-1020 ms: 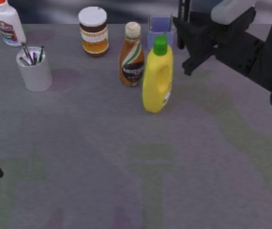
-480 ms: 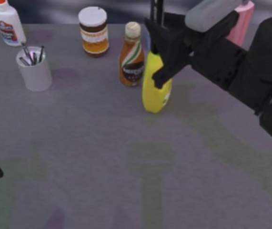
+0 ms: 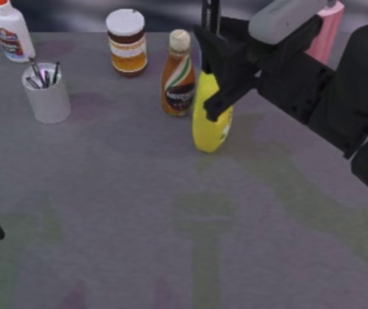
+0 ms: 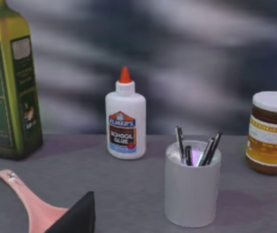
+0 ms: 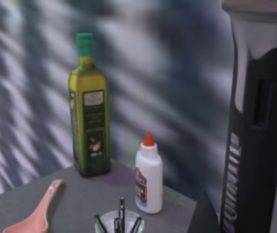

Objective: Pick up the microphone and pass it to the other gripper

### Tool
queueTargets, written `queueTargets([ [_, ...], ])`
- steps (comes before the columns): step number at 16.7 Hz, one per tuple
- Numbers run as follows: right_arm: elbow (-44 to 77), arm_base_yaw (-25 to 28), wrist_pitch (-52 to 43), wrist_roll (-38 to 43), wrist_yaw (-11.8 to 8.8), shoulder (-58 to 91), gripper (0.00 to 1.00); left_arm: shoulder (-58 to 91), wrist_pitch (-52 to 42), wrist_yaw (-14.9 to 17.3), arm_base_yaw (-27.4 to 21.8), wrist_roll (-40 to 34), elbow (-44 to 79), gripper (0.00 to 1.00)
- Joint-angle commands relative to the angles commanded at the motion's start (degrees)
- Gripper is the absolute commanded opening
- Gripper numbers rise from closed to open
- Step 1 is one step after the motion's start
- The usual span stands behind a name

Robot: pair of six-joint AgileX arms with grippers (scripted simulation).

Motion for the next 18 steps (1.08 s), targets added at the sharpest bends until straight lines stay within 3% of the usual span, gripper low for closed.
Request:
queueTargets([
  [4,0.0,0.0,0.0,0.0,0.0,0.0,0.00,0.1,0.1,0.1,0.0,0.0,0.1,1.00],
  [7,0.0,0.0,0.0,0.0,0.0,0.0,0.00,3.8,2.2,2.8,-1.4,0.1,3.0,1.00],
  [11,0.0,0.0,0.0,0.0,0.0,0.0,0.00,17.1,8.4,10.8,-5.1,0.2,11.5,1.00],
  [18,0.0,0.0,0.0,0.0,0.0,0.0,0.00,50.7,21.3,28.3,-13.2,0.3,29.3,1.00],
])
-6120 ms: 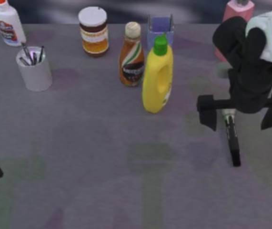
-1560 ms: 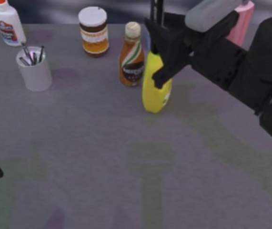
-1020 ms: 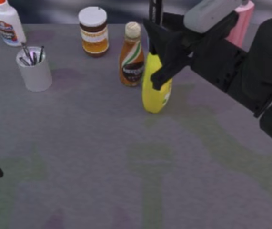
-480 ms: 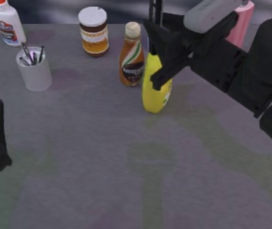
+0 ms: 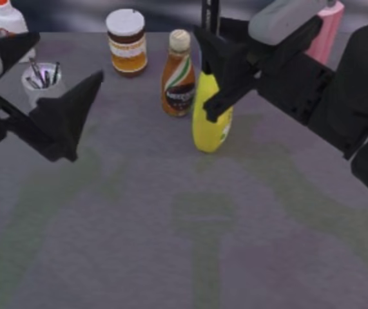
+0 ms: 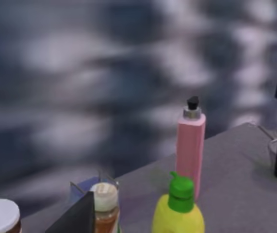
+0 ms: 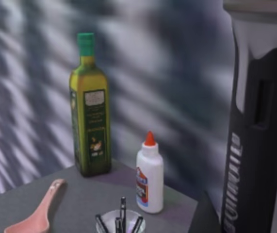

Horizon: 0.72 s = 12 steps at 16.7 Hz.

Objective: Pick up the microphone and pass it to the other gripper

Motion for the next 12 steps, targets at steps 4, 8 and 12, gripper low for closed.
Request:
queueTargets([
  [4,0.0,0.0,0.0,0.0,0.0,0.0,0.00,14.2,6.2,8.1,-3.8,0.1,8.4,1.00],
  [8,0.0,0.0,0.0,0.0,0.0,0.0,0.00,20.1,9.4,11.9,-5.6,0.3,12.7,1.00],
  [12,0.0,0.0,0.0,0.0,0.0,0.0,0.00,20.0,9.3,11.9,-5.4,0.3,12.6,1.00],
])
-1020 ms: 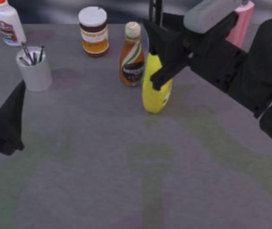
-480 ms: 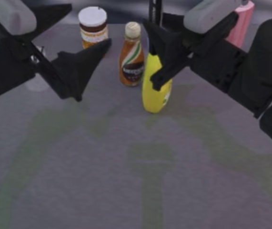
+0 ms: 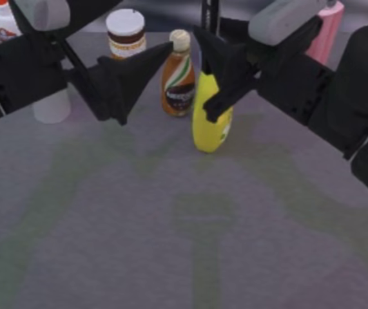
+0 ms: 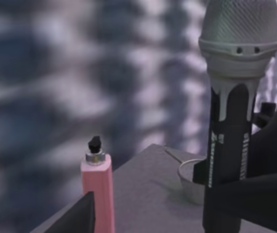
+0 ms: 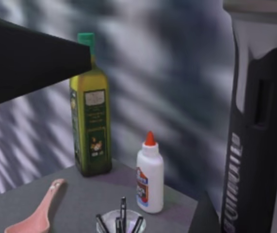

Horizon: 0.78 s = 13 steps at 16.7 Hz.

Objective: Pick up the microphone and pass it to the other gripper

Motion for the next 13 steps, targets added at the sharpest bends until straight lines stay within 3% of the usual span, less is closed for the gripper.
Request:
queueTargets([
  [3,0.0,0.0,0.0,0.0,0.0,0.0,0.00,2.3,0.4,-1.2,-1.6,0.1,2.2,1.00],
  [10,0.0,0.0,0.0,0.0,0.0,0.0,0.00,17.6,2.4,-9.7,-10.4,0.5,15.2,1.00],
  [13,0.0,0.0,0.0,0.0,0.0,0.0,0.00,19.2,2.6,-10.8,-11.6,0.5,16.7,1.00],
])
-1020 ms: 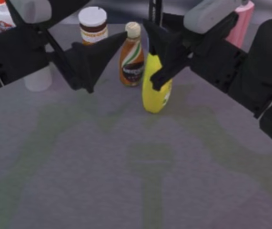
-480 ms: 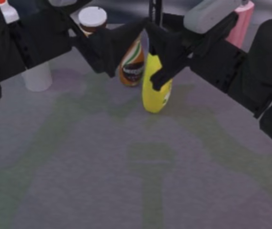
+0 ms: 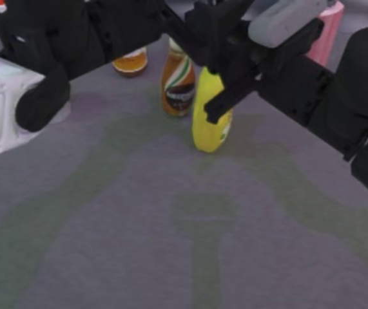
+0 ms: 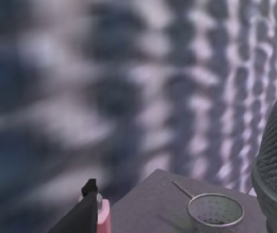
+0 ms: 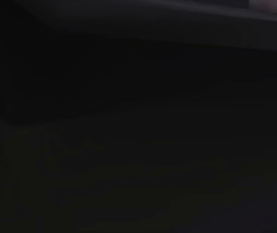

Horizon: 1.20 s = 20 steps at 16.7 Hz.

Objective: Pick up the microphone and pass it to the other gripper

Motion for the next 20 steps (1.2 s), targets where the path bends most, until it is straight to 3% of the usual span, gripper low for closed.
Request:
queueTargets([
  [2,0.0,0.0,0.0,0.0,0.0,0.0,0.00,0.0,0.0,0.0,0.0,0.0,0.0,1.00],
  [15,0.0,0.0,0.0,0.0,0.0,0.0,0.00,0.0,0.0,0.0,0.0,0.0,0.0,0.02],
  [20,0.0,0.0,0.0,0.0,0.0,0.0,0.00,0.0,0.0,0.0,0.0,0.0,0.0,0.00],
])
